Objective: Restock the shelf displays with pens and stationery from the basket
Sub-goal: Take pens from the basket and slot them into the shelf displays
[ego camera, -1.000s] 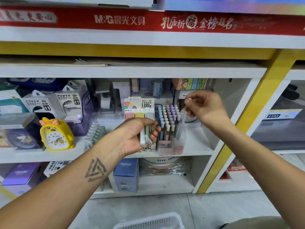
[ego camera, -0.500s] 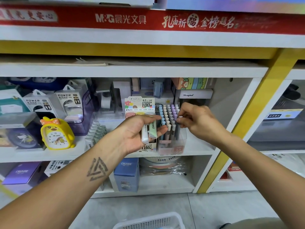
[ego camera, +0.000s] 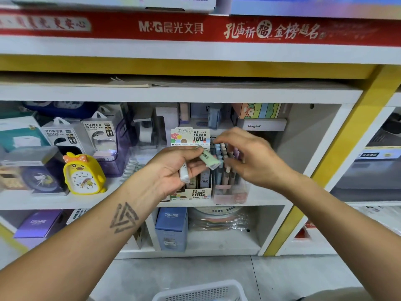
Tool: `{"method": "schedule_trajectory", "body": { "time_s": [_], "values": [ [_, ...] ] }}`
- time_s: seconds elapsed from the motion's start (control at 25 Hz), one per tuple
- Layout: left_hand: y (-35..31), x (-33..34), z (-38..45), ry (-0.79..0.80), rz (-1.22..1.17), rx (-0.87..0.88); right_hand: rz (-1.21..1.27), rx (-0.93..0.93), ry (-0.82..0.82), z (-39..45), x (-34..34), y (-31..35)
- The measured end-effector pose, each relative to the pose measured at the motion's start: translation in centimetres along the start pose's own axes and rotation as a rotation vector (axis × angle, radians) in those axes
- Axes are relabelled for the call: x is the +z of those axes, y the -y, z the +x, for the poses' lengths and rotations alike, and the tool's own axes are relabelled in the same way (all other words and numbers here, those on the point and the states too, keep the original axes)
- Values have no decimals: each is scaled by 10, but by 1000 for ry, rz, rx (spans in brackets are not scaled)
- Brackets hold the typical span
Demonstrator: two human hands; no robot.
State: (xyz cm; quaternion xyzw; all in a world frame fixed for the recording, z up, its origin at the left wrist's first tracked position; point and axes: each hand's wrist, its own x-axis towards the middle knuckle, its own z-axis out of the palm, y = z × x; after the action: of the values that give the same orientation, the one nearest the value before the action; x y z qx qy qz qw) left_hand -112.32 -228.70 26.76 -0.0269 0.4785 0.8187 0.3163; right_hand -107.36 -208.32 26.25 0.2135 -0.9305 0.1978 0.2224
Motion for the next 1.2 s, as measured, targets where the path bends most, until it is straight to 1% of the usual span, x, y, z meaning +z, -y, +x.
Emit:
{"method": "schedule_trajectory", "body": {
  "time_s": [0.12,0.16,0.2,0.24,0.28,0.36,0.4,0.48,0.6,0.76,0.92,0.96,1.08,1.2],
  "values": [
    [-9,-10,-4,-38,-14,20,131,-196,52,18,18,29],
    [-11,-14,-5,-50,1,17,138,-215,42,24,24,36],
    [-14,-19,-7,-64,23,3,156,-186,17,30,29,41],
    [-16,-25,-8,-83,47,-20,203,-99,-19,36,32,46],
    [-19,-31,-10,-114,83,-42,289,34,-58,41,33,50],
    [-26,-45,-15,-206,205,-72,530,287,-120,52,34,55],
    [-29,-53,-17,-247,261,-80,633,367,-122,56,35,57],
    [-37,-67,-20,-281,295,-97,747,442,-101,60,36,58],
    [-49,-87,-30,-292,332,-110,820,474,-103,63,41,66],
    [-64,-109,-44,-331,284,-64,781,464,-54,69,56,72],
    [-73,-128,-47,-375,230,20,808,458,62,80,73,76],
    [-72,-133,-47,-399,234,26,766,445,96,84,77,78],
    [-66,-144,-45,-440,250,31,526,332,163,94,92,81],
    [-67,-153,-43,-474,279,49,440,255,193,99,102,83]
  ]
}}
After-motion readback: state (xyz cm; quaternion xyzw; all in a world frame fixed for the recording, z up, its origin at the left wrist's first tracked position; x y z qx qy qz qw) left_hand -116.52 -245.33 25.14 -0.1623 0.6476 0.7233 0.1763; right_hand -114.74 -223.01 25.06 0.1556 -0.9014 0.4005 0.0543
